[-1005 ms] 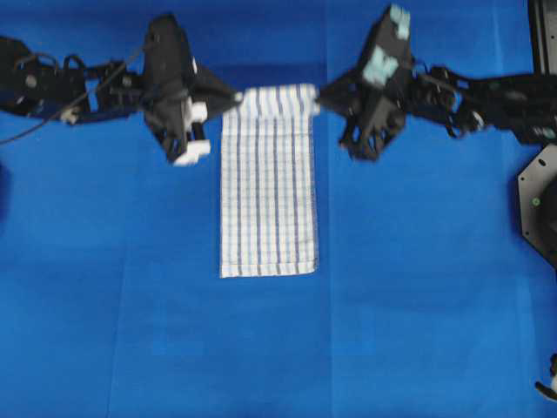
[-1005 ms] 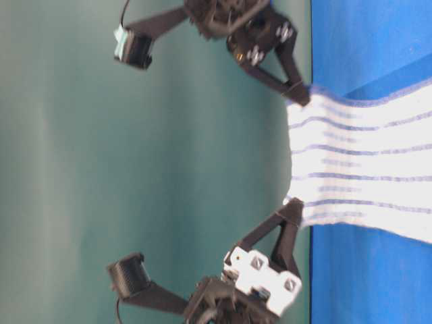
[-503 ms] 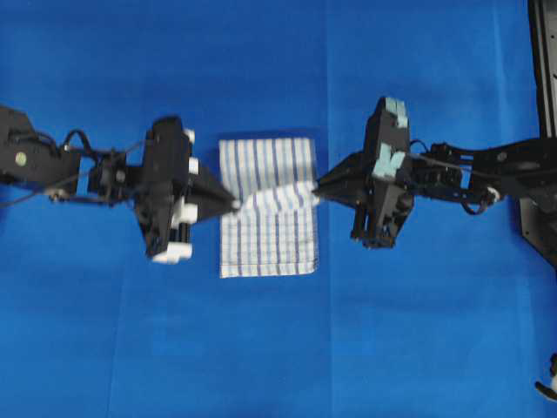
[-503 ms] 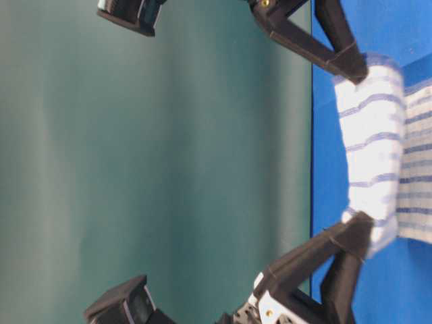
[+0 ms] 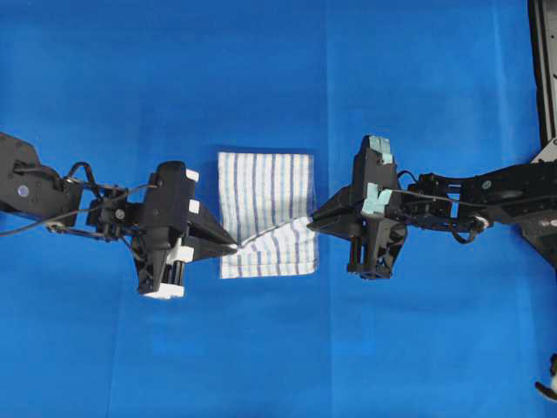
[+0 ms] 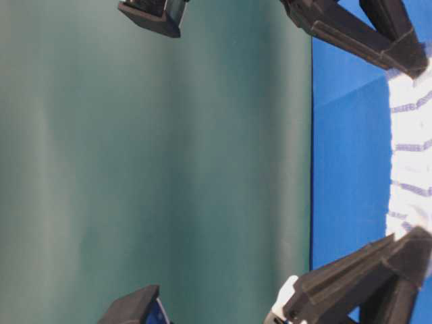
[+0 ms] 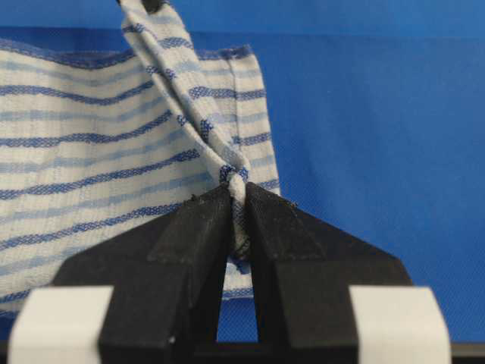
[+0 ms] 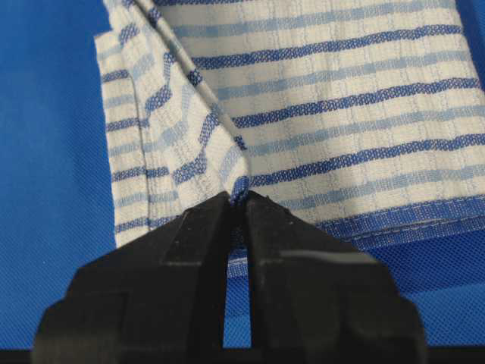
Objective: Fold the blue towel.
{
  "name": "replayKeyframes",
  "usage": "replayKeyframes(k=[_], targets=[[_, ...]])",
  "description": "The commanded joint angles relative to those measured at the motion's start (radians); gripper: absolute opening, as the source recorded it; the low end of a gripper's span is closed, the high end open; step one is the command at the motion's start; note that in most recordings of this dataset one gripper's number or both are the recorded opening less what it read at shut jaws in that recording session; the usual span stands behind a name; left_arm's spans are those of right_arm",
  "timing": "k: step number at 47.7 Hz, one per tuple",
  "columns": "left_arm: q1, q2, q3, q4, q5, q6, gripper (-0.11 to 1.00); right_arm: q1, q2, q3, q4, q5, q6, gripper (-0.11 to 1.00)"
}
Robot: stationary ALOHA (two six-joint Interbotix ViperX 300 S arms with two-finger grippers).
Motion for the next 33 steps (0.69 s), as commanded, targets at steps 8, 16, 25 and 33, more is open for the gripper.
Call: replayKeyframes(k=[8, 16, 25, 33], targets=[[-0.011, 0.011, -0.026, 0.002, -0.011, -0.002, 0.06, 0.000, -0.009, -0.015, 0.002, -0.003, -0.006, 0.07], [0.000, 0.009, -0.018, -0.006, -0.009, -0.003, 0.06, 0.002, -0.008, -0.020, 0.003, 0.000, -0.006, 0.12], [0.017, -0.006, -0.012, -0.009, -0.002, -0.029, 0.39, 0.002, -0.012, -0.023, 0.003, 0.002, -0.003, 0.65], [0.040, -0.066, -0.003, -0.002, 0.057, -0.020, 0.86, -0.002, -0.072, -0.014, -0.002, 0.006, -0.031, 0.91]])
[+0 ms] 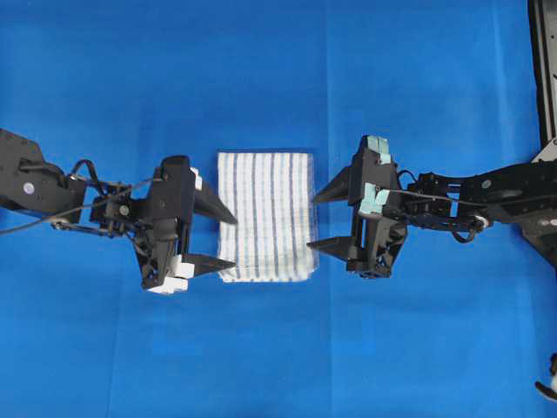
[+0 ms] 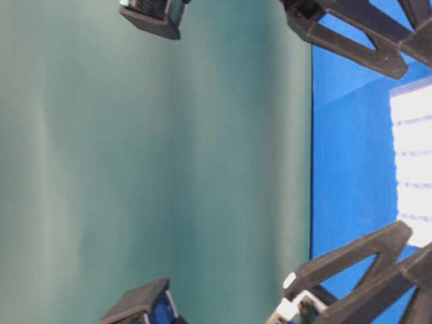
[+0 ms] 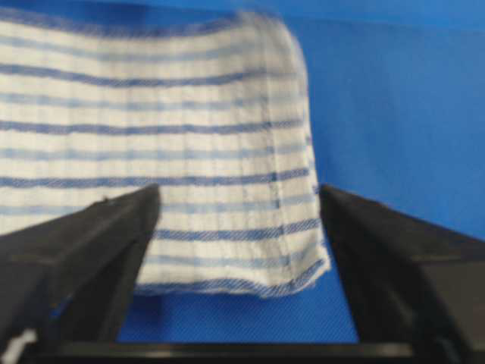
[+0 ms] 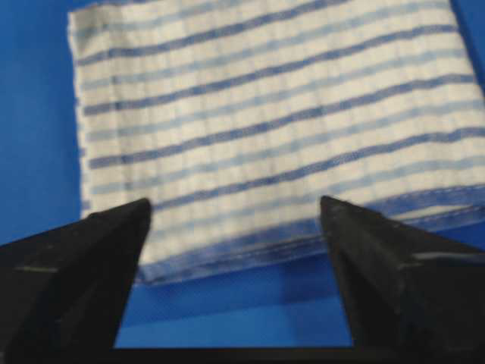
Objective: Fold the blue towel.
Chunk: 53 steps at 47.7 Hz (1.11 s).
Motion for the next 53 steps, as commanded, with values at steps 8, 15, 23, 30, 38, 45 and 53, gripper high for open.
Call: replayKeyframes(k=[8, 15, 23, 30, 38, 45, 53], targets=[[0.043, -0.155, 0.014, 0.008, 0.095, 0.021, 0.82, -0.017, -0.147, 0.011, -0.002, -0.002, -0.067, 0.84], [0.055, -0.262, 0.043, 0.009, 0.143, 0.087, 0.79, -0.060, -0.250, 0.040, -0.002, 0.029, -0.161, 0.85], [0.074, -0.413, 0.106, 0.009, 0.150, 0.158, 0.79, -0.120, -0.391, 0.080, -0.002, 0.087, -0.249, 0.85], [0.109, -0.546, 0.189, 0.009, 0.147, 0.173, 0.79, -0.164, -0.532, 0.132, -0.003, 0.141, -0.290, 0.85], [0.141, -0.712, 0.287, 0.008, 0.155, 0.175, 0.79, -0.198, -0.704, 0.181, -0.009, 0.239, -0.308, 0.84], [0.150, -0.864, 0.362, 0.009, 0.176, 0.178, 0.78, -0.207, -0.834, 0.233, -0.040, 0.321, -0.308, 0.84], [0.155, -0.999, 0.445, 0.009, 0.195, 0.175, 0.78, -0.221, -0.992, 0.322, -0.046, 0.341, -0.308, 0.84]])
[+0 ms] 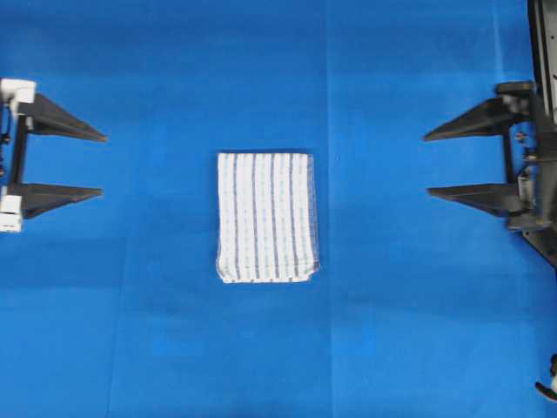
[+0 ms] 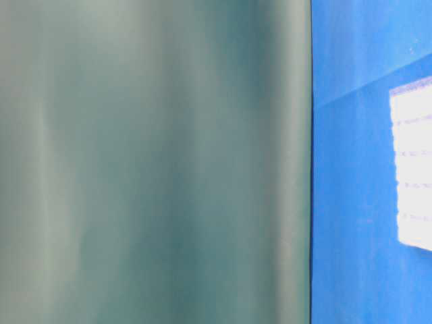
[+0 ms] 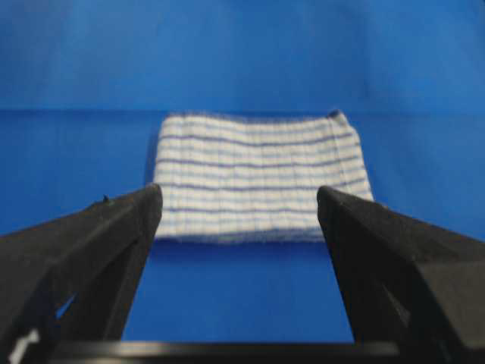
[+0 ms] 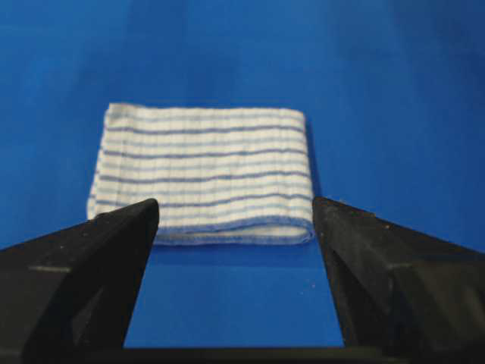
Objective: Fold the blue towel.
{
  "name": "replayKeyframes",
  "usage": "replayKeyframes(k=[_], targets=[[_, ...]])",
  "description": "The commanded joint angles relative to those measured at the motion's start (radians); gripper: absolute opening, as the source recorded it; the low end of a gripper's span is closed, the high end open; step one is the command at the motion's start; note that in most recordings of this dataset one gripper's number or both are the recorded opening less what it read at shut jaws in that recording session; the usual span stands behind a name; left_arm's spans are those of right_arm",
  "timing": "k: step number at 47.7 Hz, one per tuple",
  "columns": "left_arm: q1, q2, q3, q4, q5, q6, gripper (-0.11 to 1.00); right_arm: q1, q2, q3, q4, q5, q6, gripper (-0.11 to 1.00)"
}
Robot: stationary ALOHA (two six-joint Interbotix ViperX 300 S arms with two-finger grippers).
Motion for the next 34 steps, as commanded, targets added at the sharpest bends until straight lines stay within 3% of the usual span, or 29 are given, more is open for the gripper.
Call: replayKeyframes(k=[1, 11, 21, 34], targets=[[0.005, -0.057, 0.025, 0.000, 0.002, -0.003, 0.78, -0.011, -0.071, 0.029, -0.003, 0.002, -0.002, 0.84], [0.005, -0.161, 0.106, 0.000, 0.005, -0.008, 0.78, -0.020, -0.158, 0.112, 0.000, -0.005, 0.003, 0.84], [0.005, -0.201, 0.170, 0.000, 0.002, -0.011, 0.78, -0.018, -0.135, 0.146, 0.018, -0.058, 0.005, 0.84], [0.005, -0.233, 0.178, -0.002, 0.002, -0.011, 0.78, -0.020, -0.112, 0.158, 0.023, -0.089, 0.005, 0.84]])
